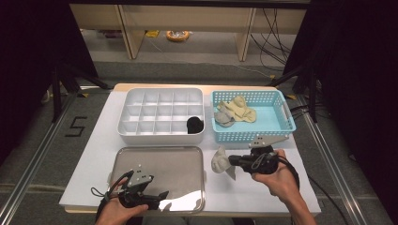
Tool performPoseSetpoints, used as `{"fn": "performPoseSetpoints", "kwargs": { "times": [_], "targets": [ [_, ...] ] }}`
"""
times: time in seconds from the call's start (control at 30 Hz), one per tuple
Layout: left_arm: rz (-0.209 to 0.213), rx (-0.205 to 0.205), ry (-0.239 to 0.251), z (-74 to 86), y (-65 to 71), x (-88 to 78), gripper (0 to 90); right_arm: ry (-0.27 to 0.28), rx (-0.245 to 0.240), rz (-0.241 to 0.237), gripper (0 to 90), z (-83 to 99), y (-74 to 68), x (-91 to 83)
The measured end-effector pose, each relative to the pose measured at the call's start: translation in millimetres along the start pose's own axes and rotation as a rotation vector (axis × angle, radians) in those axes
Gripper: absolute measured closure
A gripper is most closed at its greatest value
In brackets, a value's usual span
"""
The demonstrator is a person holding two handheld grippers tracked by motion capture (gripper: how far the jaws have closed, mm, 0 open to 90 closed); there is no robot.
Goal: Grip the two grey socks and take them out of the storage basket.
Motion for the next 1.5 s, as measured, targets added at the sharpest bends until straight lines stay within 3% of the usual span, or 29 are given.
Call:
{"fn": "performPoseSetpoints", "kwargs": {
  "times": [0.07, 0.17, 0.3, 0.4, 0.5, 0.63, 0.67, 0.73, 0.77, 0.8, 0.87, 0.9, 0.93, 0.97, 1.03, 1.07, 1.23, 1.33, 1.37, 1.4, 1.5],
  "targets": [
    [0.0, -0.001, 0.0, 0.0, 0.0, 0.1, 22.7, -0.007, 0.006, -0.008, 87.8, 8.4, -0.1, 5.6],
    [0.0, 0.0, 0.001, 0.1, 0.3, 0.3, 22.7, -0.025, 0.076, -0.027, 87.8, 25.0, 4.4, 11.7],
    [0.001, 0.001, 0.001, 0.0, 0.4, 0.3, 22.6, -0.052, 0.122, 0.031, 87.8, 44.8, 26.9, 12.7],
    [0.0, 0.0, 0.0, 0.2, 0.3, 0.7, 22.7, -0.061, 0.184, 0.044, 87.7, 55.8, 36.2, 11.3],
    [-0.008, 0.015, -0.009, 0.9, -0.9, 0.2, 22.7, -0.078, 0.187, 0.093, 87.5, 70.1, 52.6, 7.9],
    [-0.001, 0.004, -0.001, 0.7, 0.7, 0.7, 22.7, -0.131, 0.209, 0.143, 87.0, 89.0, 61.9, 7.6],
    [0.006, -0.003, 0.004, 0.5, 2.2, 0.9, 22.7, -0.17, 0.209, 0.116, 86.8, 93.8, 61.6, 6.5],
    [0.006, -0.003, 0.006, 0.3, 2.3, 1.0, 22.7, -0.206, 0.218, 0.176, 85.2, 98.3, 64.0, 6.1],
    [0.004, -0.007, 0.006, 0.4, 2.4, 0.8, 22.7, -0.182, 0.21, 0.197, 83.7, 97.4, 65.2, 8.6],
    [0.004, -0.006, 0.006, 0.4, 2.4, 0.7, 22.7, -0.211, 0.2, 0.215, 80.8, 98.5, 65.5, 6.6],
    [0.003, -0.008, 0.006, 0.4, 2.1, 0.8, 22.7, -0.2, 0.19, 0.239, 74.8, 94.8, 65.8, 5.5],
    [-0.007, 0.017, -0.009, 1.3, -0.9, 0.2, 22.7, -0.168, 0.096, 0.251, 73.3, 90.0, 71.1, 4.2],
    [-0.006, 0.012, -0.006, 1.1, -0.6, 0.5, 22.7, -0.157, 0.077, 0.255, 71.0, 85.3, 69.7, 2.3],
    [-0.005, 0.012, -0.007, 1.3, -0.4, 0.8, 22.7, -0.174, 0.09, 0.26, 68.7, 82.6, 66.8, -1.3],
    [-0.003, 0.013, -0.01, 1.7, 0.3, 1.2, 22.7, -0.145, 0.06, 0.244, 66.7, 72.4, 61.7, -3.0],
    [0.003, 0.011, -0.011, 1.9, 1.6, 1.0, 22.7, -0.135, 0.046, 0.259, 66.2, 66.8, 57.4, -2.6],
    [0.002, 0.009, -0.008, 1.8, 1.9, 1.1, 22.7, -0.159, 0.012, 0.211, 64.6, 57.3, 37.2, 14.3],
    [0.003, 0.009, -0.009, 1.9, 1.8, 1.3, 22.7, -0.164, 0.016, 0.189, 64.3, 55.0, 28.0, 28.5],
    [0.004, 0.008, -0.01, 2.1, 1.9, 1.5, 22.7, -0.177, 0.012, 0.191, 64.3, 55.4, 26.6, 32.2],
    [-0.004, 0.013, -0.014, 2.6, 0.6, 1.6, 22.7, -0.193, -0.026, 0.2, 64.6, 57.4, 27.9, 38.0],
    [0.003, 0.019, -0.017, 2.9, 1.5, 1.2, 22.7, -0.253, -0.02, 0.213, 65.9, 66.0, 29.3, 46.3]
  ]
}}
Point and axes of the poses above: each handheld gripper's, and its own axes: x roughly forward along the jaws, z roughly out of its underside, y roughly to its right, the point moved 9 cm from there along x, roughly forward along the jaws, and after that the axes turned 11 degrees about -x, right-handed, at the moved point
